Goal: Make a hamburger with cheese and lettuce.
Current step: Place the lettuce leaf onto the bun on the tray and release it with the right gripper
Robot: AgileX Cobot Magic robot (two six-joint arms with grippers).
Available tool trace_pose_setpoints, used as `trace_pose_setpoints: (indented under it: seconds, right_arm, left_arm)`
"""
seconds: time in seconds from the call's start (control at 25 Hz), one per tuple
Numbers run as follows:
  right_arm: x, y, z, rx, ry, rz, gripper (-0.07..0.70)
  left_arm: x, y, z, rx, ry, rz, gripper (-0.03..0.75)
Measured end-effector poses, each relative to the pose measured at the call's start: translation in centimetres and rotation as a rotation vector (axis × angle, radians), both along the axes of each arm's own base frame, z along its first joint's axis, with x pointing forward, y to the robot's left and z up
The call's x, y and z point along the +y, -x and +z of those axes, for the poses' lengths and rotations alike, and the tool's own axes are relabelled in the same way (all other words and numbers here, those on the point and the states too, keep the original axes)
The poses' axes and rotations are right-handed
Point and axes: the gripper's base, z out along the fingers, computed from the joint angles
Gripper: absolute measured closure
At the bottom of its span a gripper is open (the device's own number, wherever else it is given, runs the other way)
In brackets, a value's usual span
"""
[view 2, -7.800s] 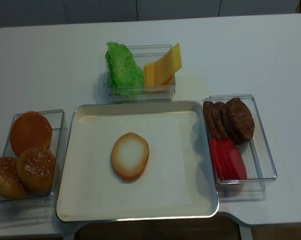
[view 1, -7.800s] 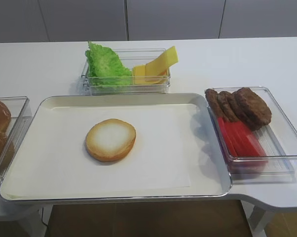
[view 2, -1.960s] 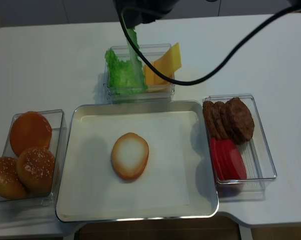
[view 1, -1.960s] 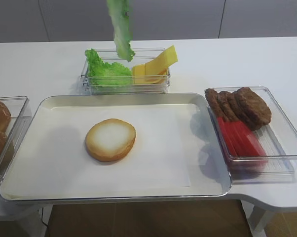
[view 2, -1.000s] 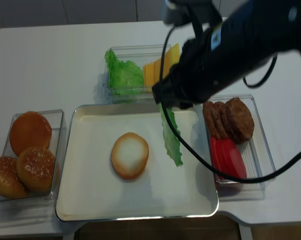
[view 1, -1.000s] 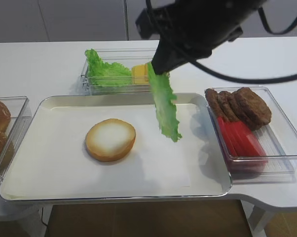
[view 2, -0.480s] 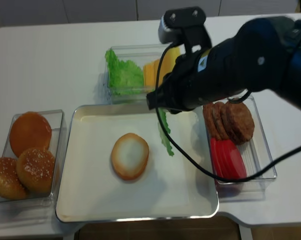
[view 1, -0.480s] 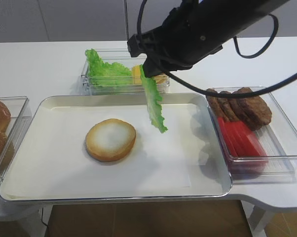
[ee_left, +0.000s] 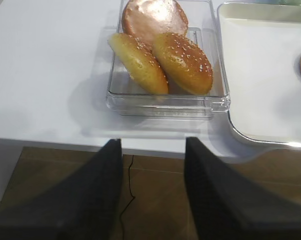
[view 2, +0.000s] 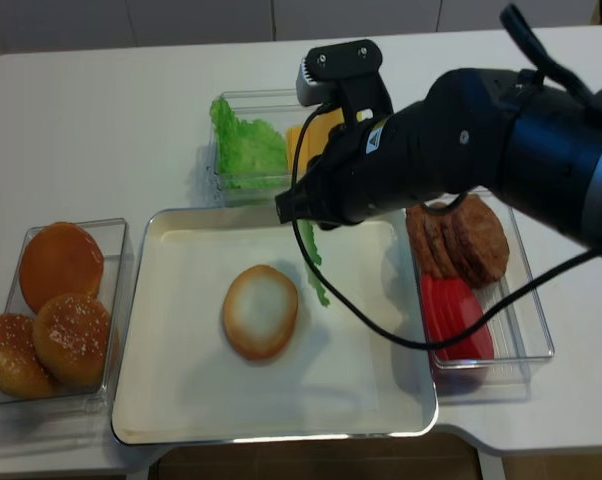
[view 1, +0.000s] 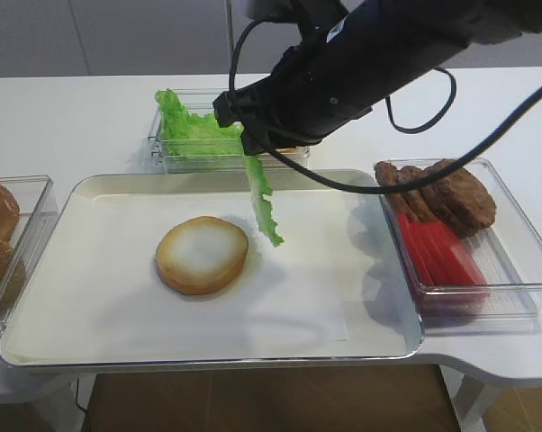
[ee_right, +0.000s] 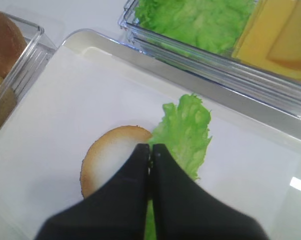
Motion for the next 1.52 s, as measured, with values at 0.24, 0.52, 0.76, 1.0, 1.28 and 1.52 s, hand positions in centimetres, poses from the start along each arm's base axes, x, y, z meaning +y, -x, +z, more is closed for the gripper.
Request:
trace_pose_setpoints:
  seconds: [0.24, 0.52, 0.76, 1.0, 1.28, 1.52]
  right_arm:
    - [0.8, -0.4, -1.3, 0.026, -0.018, 0.027, 0.629]
    - [1.6, -0.8, -2.5, 0.073, -0.067, 0.04, 0.629]
    - [2.1, -0.8, -2.3, 0.091, -0.138, 0.032, 0.629]
    - [2.4, -1.0, -2.9, 0.122, -0.158, 0.024, 0.629]
    - [3.2, -1.2, -4.0, 0.179, -0.222, 0.032, 0.629]
    - [3.7, -1.2, -5.0, 0.242, -0.241, 0.039, 0.629]
  left_arm:
    - [0.0, 0.0, 0.0, 0.0, 0.0, 0.0, 0.405]
    - [0.0, 0.0, 0.0, 0.0, 0.0, 0.0, 0.405]
    - [0.0, 0.0, 0.0, 0.0, 0.0, 0.0, 0.405]
    - [0.0, 0.0, 0.0, 0.0, 0.0, 0.0, 0.405]
    - [0.0, 0.0, 0.0, 0.0, 0.0, 0.0, 0.409]
    - [0.0, 0.0, 0.0, 0.0, 0.0, 0.0, 0.41]
